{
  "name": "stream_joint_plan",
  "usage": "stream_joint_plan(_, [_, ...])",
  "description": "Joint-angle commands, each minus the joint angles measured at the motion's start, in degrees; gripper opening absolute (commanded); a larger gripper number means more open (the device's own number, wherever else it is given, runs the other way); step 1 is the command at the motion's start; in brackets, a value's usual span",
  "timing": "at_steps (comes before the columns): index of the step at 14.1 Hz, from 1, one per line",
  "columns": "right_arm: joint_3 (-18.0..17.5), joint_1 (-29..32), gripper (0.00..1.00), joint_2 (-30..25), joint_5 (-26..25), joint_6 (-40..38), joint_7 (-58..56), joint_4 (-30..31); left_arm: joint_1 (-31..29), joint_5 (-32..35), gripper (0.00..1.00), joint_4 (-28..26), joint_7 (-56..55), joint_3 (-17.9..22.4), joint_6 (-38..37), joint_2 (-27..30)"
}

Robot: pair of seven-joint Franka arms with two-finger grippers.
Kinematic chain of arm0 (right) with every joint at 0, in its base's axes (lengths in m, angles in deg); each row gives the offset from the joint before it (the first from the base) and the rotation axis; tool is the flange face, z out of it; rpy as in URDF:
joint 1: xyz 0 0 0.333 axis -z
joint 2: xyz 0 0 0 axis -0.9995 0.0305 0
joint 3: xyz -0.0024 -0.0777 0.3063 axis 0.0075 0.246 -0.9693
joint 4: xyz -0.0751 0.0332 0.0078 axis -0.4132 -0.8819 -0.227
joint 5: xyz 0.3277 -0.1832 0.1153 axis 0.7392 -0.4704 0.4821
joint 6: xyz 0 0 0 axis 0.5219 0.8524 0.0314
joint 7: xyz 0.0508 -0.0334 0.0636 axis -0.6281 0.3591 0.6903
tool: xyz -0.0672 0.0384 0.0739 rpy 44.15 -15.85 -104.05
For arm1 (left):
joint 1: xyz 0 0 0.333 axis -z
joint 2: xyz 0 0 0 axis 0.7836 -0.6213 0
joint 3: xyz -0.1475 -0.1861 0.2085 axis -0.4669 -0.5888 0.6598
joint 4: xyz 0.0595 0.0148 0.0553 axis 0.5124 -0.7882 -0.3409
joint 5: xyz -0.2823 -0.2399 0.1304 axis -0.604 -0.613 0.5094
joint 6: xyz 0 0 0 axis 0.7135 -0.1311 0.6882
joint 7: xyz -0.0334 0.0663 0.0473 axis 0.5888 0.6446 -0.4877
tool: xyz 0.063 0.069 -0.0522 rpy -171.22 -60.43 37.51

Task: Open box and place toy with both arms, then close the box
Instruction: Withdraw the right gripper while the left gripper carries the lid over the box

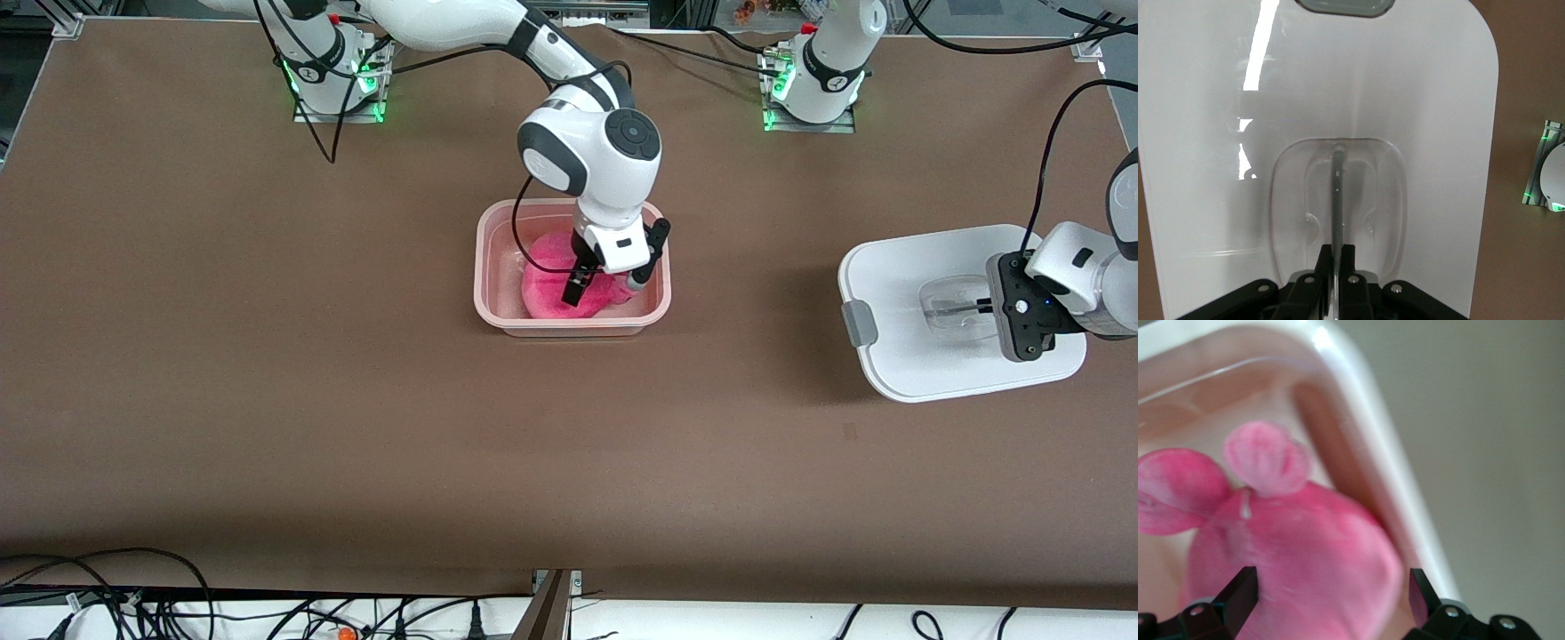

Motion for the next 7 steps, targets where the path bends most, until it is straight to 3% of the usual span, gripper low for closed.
stream_joint_plan(1, [-1.4,7.5,1.0,-5.9,-0.1,-1.2,0.2,-1.3,-0.2,0.5,0.0,0.1,1.6,-0.3,-0.3,0.3])
stream_joint_plan(4, [-0.8,13.8,1.0,-13.4,5.1,-5.4,-1.0,1.1,0.3,0.5,0.0,0.1,1.6,-0.8,-0.3,0.3])
stream_joint_plan(7, [0.2,20.4,1.0,-18.2,10.3,-12.7,-11.5,1.3,2.7,0.3,0.0,0.2,1.0,-2.4,-0.3,0.4])
